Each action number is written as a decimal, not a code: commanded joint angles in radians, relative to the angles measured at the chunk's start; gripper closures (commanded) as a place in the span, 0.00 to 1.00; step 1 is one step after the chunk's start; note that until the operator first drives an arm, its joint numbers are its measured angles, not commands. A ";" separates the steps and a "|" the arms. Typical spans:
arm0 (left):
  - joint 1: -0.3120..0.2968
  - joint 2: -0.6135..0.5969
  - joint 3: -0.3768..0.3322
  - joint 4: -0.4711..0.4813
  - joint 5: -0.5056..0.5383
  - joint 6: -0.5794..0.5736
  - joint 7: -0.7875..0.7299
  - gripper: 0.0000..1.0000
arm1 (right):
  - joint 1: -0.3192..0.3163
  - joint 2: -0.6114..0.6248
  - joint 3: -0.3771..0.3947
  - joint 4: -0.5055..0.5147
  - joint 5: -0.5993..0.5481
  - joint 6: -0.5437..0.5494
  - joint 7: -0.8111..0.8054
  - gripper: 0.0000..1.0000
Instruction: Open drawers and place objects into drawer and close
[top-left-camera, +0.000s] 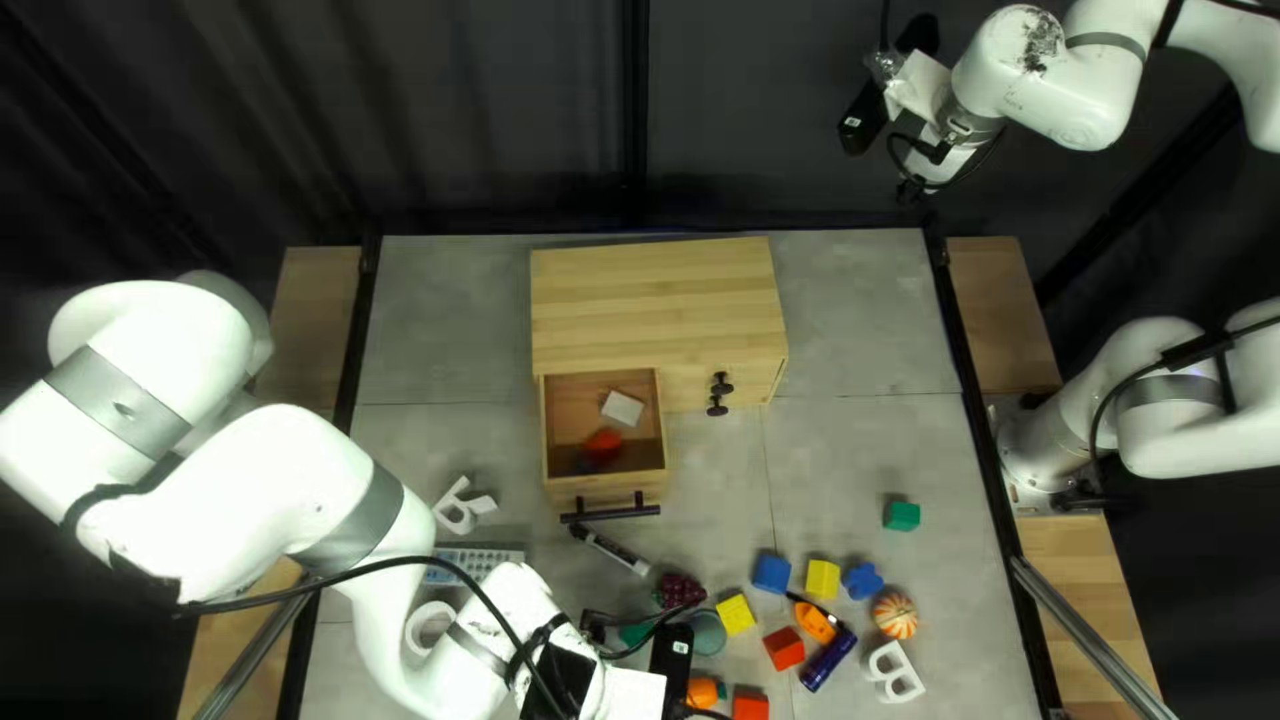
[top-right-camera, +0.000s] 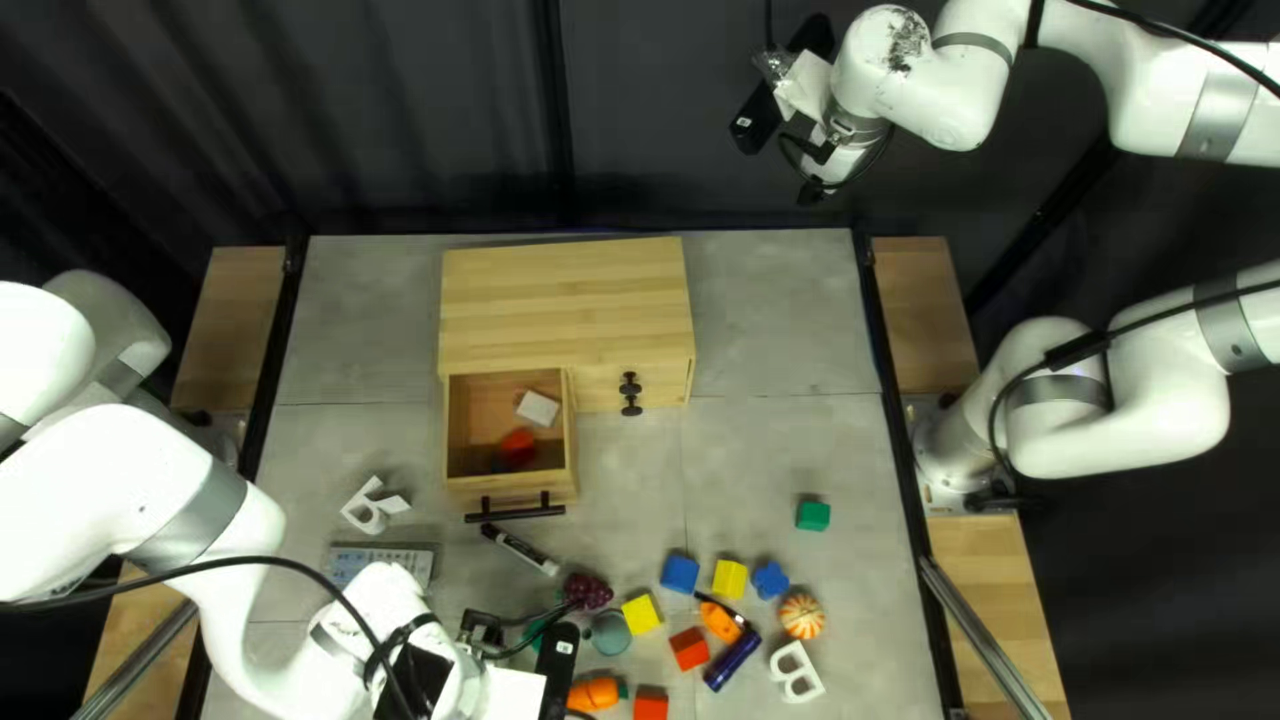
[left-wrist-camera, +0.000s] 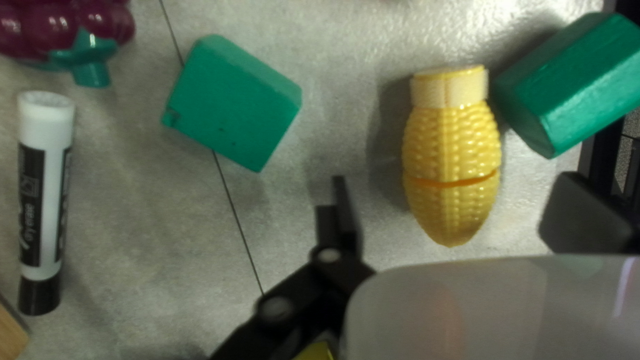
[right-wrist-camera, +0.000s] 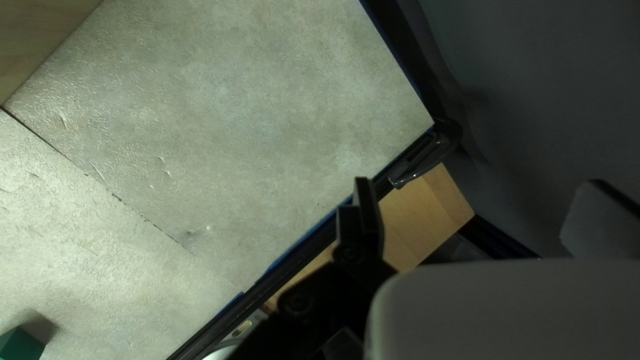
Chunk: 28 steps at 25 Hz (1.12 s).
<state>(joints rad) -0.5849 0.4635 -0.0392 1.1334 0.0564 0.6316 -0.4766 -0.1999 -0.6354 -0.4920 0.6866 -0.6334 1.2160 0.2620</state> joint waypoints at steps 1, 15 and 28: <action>-0.013 -0.008 0.011 0.005 0.017 0.026 -0.021 1.00 | 0.000 0.000 0.000 0.000 0.000 0.000 0.000 0.00; 0.029 -0.456 0.091 -0.097 0.136 0.453 -0.047 1.00 | 0.000 0.000 0.000 0.000 0.000 0.000 0.000 0.00; 0.191 -0.508 0.262 -0.073 0.241 0.537 0.129 0.73 | 0.000 0.000 0.000 0.000 0.000 0.000 0.000 0.00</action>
<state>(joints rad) -0.4164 -0.0621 0.1989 1.0764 0.2798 1.2053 -0.3525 -0.1999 -0.6354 -0.4920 0.6866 -0.6334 1.2160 0.2620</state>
